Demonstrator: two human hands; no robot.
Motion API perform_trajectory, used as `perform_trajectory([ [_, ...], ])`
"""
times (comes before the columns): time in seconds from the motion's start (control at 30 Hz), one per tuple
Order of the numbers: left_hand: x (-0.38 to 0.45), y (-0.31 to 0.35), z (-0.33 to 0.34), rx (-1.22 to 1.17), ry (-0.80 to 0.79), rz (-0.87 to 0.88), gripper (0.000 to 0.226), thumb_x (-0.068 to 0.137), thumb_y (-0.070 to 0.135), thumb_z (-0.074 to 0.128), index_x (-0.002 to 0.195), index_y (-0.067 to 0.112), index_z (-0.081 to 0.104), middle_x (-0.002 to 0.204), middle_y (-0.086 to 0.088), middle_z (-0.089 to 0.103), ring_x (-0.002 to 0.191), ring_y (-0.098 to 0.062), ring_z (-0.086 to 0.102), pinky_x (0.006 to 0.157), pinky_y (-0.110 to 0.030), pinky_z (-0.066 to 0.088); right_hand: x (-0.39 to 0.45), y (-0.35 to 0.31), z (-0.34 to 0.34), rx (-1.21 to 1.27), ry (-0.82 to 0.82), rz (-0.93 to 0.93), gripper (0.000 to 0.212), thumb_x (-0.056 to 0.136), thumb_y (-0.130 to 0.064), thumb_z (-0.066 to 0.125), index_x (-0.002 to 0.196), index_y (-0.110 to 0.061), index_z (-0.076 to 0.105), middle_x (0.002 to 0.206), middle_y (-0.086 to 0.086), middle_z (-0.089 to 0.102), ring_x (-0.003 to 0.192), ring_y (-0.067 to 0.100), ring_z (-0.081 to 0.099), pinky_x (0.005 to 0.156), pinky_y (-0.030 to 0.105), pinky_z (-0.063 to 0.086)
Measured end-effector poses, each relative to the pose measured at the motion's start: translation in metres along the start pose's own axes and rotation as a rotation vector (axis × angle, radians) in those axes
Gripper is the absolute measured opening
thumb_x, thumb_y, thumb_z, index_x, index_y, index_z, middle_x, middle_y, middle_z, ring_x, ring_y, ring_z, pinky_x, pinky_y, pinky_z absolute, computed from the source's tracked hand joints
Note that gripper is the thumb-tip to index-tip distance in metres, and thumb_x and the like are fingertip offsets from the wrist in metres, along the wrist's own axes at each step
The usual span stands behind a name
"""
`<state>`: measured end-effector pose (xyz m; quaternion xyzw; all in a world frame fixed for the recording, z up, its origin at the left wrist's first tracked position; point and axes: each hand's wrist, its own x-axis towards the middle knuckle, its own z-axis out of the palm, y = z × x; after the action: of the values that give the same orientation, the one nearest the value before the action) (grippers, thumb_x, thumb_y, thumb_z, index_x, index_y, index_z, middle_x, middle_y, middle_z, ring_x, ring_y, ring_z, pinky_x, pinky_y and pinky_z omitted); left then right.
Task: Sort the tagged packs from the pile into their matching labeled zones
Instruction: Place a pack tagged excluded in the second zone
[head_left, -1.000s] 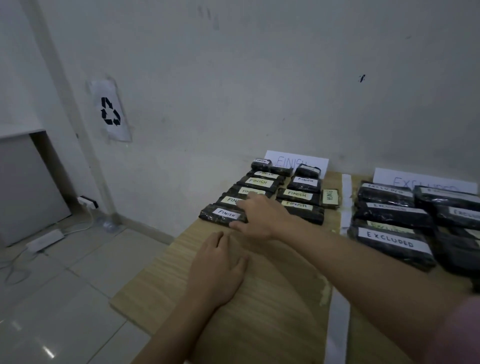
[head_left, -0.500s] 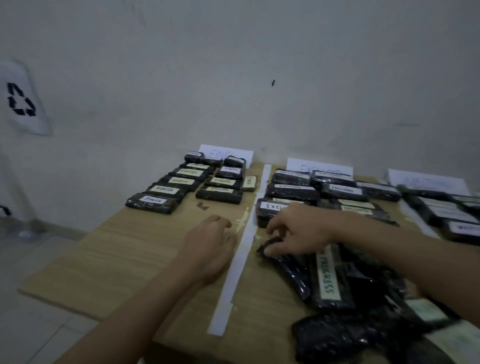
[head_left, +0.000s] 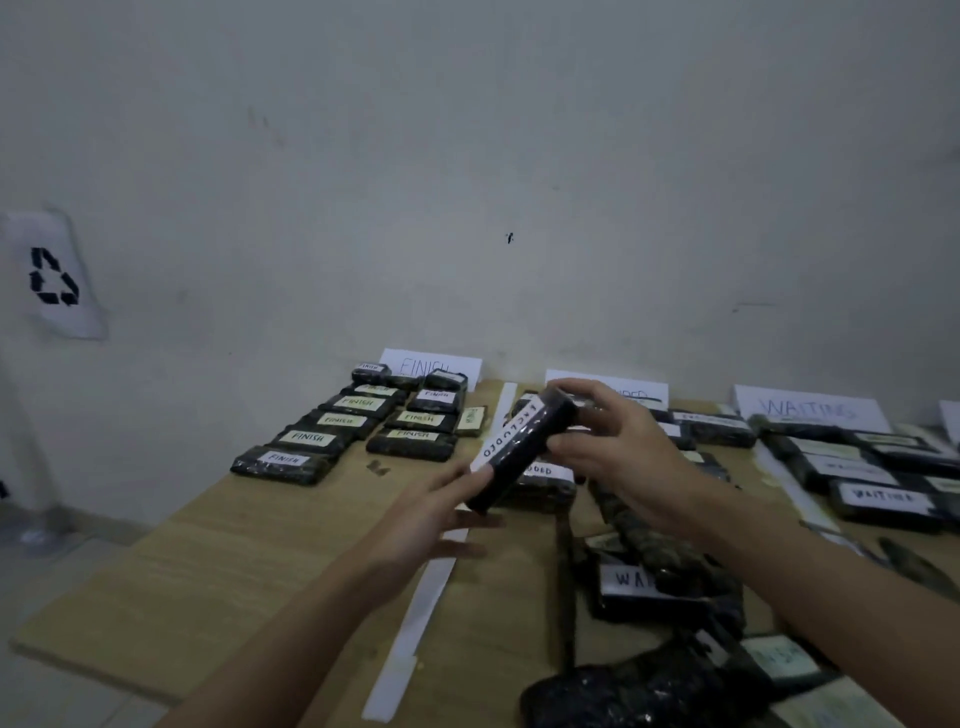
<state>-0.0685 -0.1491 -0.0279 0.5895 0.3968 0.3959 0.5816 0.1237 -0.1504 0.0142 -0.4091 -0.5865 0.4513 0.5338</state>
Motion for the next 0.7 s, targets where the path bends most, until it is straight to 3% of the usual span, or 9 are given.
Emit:
perform_trajectory([
  [0.1, 0.008, 0.016, 0.005, 0.065, 0.127, 0.172, 0.039, 0.079, 0.012, 0.068, 0.116, 0.019, 0.059, 0.114, -0.008, 0.064, 0.094, -0.023, 0.067, 0.069, -0.024, 0.055, -0.011, -0.003, -0.02, 0.068, -0.005, 0.014, 0.049, 0.077, 0.022, 0.055, 0.105, -0.018, 0.058, 0.106, 0.012, 0.065, 0.092, 0.025, 0.067, 0.079, 0.038, 0.057],
  [0.17, 0.014, 0.026, 0.009, 0.135, 0.149, 0.274, 0.045, 0.074, 0.002, 0.073, 0.112, 0.023, 0.06, 0.112, -0.009, 0.065, 0.092, -0.018, 0.068, 0.072, -0.021, 0.056, -0.019, -0.006, -0.034, 0.044, -0.014, 0.021, 0.046, 0.077, 0.017, 0.059, 0.11, -0.016, 0.059, 0.112, 0.012, 0.063, 0.101, 0.029, 0.065, 0.084, 0.045, 0.055],
  [0.27, 0.022, 0.037, 0.021, 0.209, 0.104, 0.39, 0.05, 0.07, -0.003, 0.075, 0.11, 0.025, 0.061, 0.11, -0.007, 0.065, 0.091, -0.015, 0.069, 0.079, -0.028, 0.057, -0.028, -0.008, -0.05, 0.02, 0.05, -0.003, 0.038, 0.079, 0.009, 0.062, 0.109, -0.014, 0.061, 0.11, 0.013, 0.064, 0.094, 0.023, 0.068, 0.069, 0.029, 0.057],
  [0.33, 0.026, 0.042, 0.032, 0.272, 0.076, 0.453, 0.051, 0.07, -0.002, 0.075, 0.111, 0.025, 0.061, 0.111, -0.004, 0.064, 0.091, -0.012, 0.068, 0.08, -0.028, 0.057, -0.032, -0.008, -0.059, 0.024, 0.093, -0.014, 0.037, 0.079, 0.009, 0.063, 0.106, -0.016, 0.063, 0.107, 0.014, 0.066, 0.091, 0.023, 0.069, 0.068, 0.026, 0.056],
  [0.53, 0.041, 0.042, 0.054, 0.277, 0.052, 0.477, 0.051, 0.07, 0.002, 0.077, 0.114, 0.02, 0.061, 0.112, -0.004, 0.06, 0.094, -0.01, 0.066, 0.081, -0.023, 0.055, -0.04, -0.008, -0.083, 0.083, 0.185, 0.01, 0.04, 0.078, 0.007, 0.064, 0.112, -0.014, 0.06, 0.108, 0.015, 0.065, 0.095, 0.028, 0.068, 0.081, 0.037, 0.057],
  [0.7, 0.052, 0.042, 0.071, 0.192, 0.008, 0.375, 0.04, 0.069, 0.013, 0.08, 0.102, 0.021, 0.058, 0.107, -0.001, 0.064, 0.091, -0.014, 0.069, 0.081, -0.034, 0.057, -0.037, -0.022, -0.092, 0.113, 0.322, -0.036, 0.036, 0.078, 0.007, 0.064, 0.11, -0.009, 0.057, 0.106, 0.016, 0.066, 0.093, 0.027, 0.068, 0.075, 0.032, 0.059],
])
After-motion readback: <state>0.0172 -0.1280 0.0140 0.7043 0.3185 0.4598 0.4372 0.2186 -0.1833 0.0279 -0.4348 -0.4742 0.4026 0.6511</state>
